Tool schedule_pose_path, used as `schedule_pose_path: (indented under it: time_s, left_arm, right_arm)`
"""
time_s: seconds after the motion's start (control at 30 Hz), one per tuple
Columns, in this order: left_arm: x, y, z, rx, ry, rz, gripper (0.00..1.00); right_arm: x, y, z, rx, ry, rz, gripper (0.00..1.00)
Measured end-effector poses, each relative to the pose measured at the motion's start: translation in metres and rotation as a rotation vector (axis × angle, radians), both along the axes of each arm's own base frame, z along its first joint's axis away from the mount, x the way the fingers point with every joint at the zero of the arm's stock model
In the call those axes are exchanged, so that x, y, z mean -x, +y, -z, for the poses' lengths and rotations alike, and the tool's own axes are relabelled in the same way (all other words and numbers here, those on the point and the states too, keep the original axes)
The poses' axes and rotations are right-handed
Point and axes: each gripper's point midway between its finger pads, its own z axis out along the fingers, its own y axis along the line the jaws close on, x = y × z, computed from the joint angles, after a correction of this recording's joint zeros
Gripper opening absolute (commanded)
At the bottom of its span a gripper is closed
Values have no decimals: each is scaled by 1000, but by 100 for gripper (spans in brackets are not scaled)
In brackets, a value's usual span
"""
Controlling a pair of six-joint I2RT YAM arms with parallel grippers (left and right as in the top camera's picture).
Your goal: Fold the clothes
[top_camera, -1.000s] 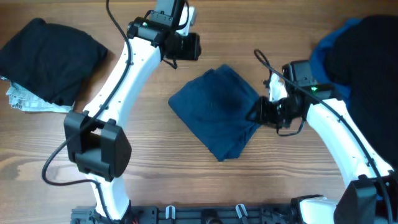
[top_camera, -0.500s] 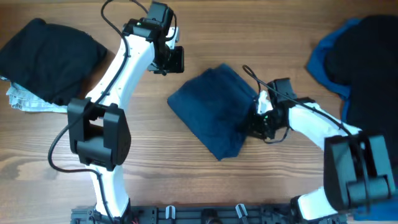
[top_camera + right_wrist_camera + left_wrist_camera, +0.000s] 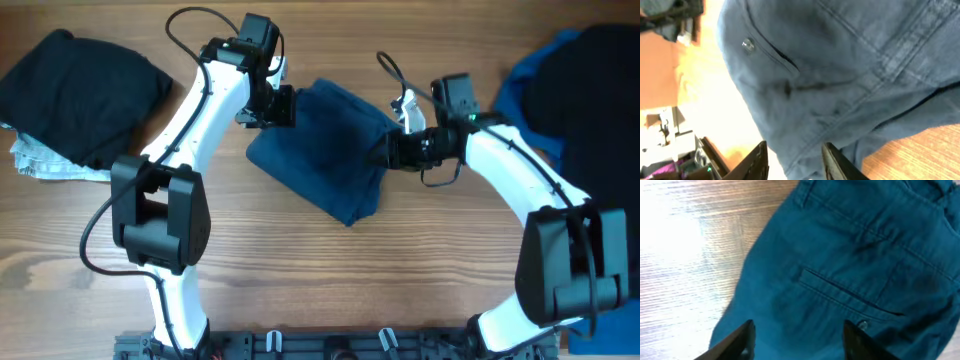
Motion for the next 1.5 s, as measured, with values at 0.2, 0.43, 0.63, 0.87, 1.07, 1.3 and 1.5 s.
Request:
schedule_pose_path:
  time_s: [0.2, 0.43, 0.63, 0.87, 1.07, 1.3, 1.5]
  left_arm:
    - [-4, 7, 2, -39, -20, -9, 64]
    - [-5, 11, 27, -77, 13, -12, 65]
    - [-9, 10, 31, -77, 1, -13, 68]
    - [-7, 11, 34, -79, 10, -12, 62]
    - [-7, 12, 35, -87, 6, -11, 50]
    - [-7, 15, 41, -104, 14, -12, 77]
    - [-7, 15, 41, -104, 15, -13, 77]
  right_arm:
    - [40, 1, 5, 79, 192, -17, 42]
    - [50, 31, 24, 277, 186, 36, 43]
    - [48, 23, 35, 421, 175, 140, 43]
    - [47, 18, 62, 475, 231, 170, 4]
    - [51, 14, 69, 502, 252, 162, 4]
    - [52, 15, 68, 494, 253, 144, 36]
    - [45, 29, 63, 393, 250, 139, 38]
